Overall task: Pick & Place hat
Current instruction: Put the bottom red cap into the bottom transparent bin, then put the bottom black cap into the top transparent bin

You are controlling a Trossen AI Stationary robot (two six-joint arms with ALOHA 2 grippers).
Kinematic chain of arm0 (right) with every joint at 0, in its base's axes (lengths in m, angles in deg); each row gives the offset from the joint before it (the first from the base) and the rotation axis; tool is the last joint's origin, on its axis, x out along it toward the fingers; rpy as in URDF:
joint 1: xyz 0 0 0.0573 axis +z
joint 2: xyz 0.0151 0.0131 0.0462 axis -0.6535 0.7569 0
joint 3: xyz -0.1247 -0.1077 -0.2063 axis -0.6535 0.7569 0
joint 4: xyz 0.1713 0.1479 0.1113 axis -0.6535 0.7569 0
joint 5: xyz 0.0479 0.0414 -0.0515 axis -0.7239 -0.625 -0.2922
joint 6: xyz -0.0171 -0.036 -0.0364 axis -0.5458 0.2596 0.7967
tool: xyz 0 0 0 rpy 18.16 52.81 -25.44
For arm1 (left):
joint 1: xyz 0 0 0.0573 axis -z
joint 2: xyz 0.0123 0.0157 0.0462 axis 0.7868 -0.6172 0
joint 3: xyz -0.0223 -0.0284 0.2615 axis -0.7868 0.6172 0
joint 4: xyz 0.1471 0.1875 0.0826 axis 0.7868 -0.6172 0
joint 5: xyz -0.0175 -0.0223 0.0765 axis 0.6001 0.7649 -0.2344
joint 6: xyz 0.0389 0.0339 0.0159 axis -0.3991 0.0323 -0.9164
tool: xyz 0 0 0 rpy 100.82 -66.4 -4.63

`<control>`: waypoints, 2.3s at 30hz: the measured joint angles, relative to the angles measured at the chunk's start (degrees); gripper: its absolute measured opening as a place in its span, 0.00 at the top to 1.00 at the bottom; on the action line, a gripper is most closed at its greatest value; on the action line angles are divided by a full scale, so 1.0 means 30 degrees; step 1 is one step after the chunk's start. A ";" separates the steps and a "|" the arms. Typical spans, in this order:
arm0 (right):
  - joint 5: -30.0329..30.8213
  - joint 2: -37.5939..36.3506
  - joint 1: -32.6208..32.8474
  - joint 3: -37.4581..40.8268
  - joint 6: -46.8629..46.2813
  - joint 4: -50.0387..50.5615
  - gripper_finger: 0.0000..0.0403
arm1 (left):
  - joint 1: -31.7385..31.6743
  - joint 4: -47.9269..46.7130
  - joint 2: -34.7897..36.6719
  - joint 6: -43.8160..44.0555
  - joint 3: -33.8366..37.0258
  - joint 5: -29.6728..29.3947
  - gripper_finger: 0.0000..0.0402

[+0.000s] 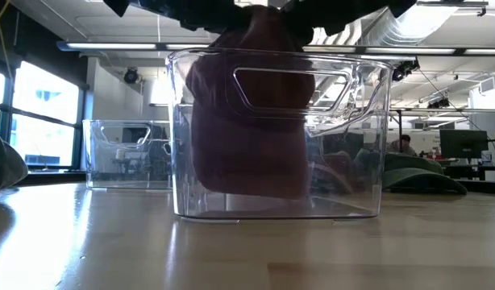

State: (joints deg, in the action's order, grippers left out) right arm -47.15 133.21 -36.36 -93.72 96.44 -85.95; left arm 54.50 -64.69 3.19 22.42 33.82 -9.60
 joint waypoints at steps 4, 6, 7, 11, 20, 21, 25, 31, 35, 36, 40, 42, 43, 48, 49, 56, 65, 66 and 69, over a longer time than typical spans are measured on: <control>-0.0129 0.0021 -0.0032 -0.0172 -0.0011 0.0212 0.73 | -0.0032 -0.0751 0.0000 -0.0864 0.0000 -0.0499 0.93; -0.0136 0.0021 -0.0110 -0.0172 -0.0011 0.0218 0.85 | -0.0278 -0.1224 0.0000 -0.1423 0.0000 -0.0429 0.87; -0.0023 0.0021 -0.0173 -0.0172 -0.0004 0.0211 0.92 | -0.0395 -0.1437 0.0000 -0.1500 0.0000 -0.0413 0.83; 0.2343 0.0021 -0.0481 -0.0172 0.0690 0.0142 0.95 | -0.1077 -0.2884 0.1309 -0.1688 0.0020 -0.0717 0.67; 0.2135 0.0021 -0.2649 -0.0150 0.9380 -0.0840 0.97 | -0.0456 -0.6892 0.3943 0.0104 0.0007 -0.0580 0.51; 0.1928 0.0021 -0.2850 -0.0150 1.0148 -0.1119 0.96 | -0.0215 -0.7153 0.3978 0.0550 0.0007 -0.0589 0.51; 0.1612 0.0249 -0.3508 -0.0158 0.9644 -0.0572 0.96 | 0.0823 -0.8761 0.3955 0.2375 0.0018 -0.1266 0.51; 0.3146 0.0878 -0.3226 -0.0150 0.7542 0.1308 0.96 | 0.2677 -0.9283 0.3366 0.4720 0.0647 -0.5737 0.51; 0.6451 0.0641 -0.2559 -0.0150 0.7316 0.0967 0.86 | 0.3711 -0.9160 0.3394 0.6007 0.1047 -0.7448 0.51; 0.7396 0.0402 -0.2427 -0.0150 0.7138 0.0672 0.83 | 0.3946 -0.9240 0.3373 0.6398 0.1121 -0.7789 0.51; 0.9978 -0.0677 -0.1900 -0.0498 0.5610 0.0405 0.65 | 0.5173 -0.9338 0.3388 0.8266 0.1166 -1.0026 0.51; 1.0716 -0.1196 -0.1524 -0.0515 0.4343 0.0492 0.57 | 0.6068 -0.9797 0.3388 0.9169 0.1192 -1.1143 0.51; 1.0933 -0.1381 -0.1291 -0.0515 0.3460 0.0534 0.53 | 0.6560 -1.0045 0.3388 0.9658 0.1202 -1.1691 0.51; 0.9280 -0.1457 0.0447 -0.0513 -0.1111 0.1715 0.44 | 0.9367 -0.9976 0.2886 1.2060 0.1203 -1.4312 0.51; 0.8703 -0.1250 0.0961 -0.0462 -0.1843 0.1713 0.43 | 1.0078 -0.9990 0.2753 1.2369 0.1220 -1.4767 0.51; 0.9289 0.0876 0.5528 0.0384 -0.5524 -0.2100 0.45 | 1.4626 -0.8575 0.2756 1.3752 0.0578 -1.6593 0.51; 1.1951 0.4243 0.9303 0.0457 -0.2914 -0.7820 0.45 | 1.6713 -0.8719 0.2628 2.3096 0.0362 -0.4960 0.51; 1.2079 0.4312 0.9469 0.0471 -0.2855 -0.7792 0.46 | 1.6857 -0.9140 0.2460 2.4703 0.0423 -0.4620 0.51; 1.2745 0.4174 0.9919 0.0298 -0.3176 -0.8095 0.46 | 1.7529 -1.0877 0.1728 2.8872 0.0488 -0.4747 0.51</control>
State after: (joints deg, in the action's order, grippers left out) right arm -8.92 145.73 -6.60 -92.83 86.91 -110.24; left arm 107.08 -97.32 8.37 109.03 35.28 -23.85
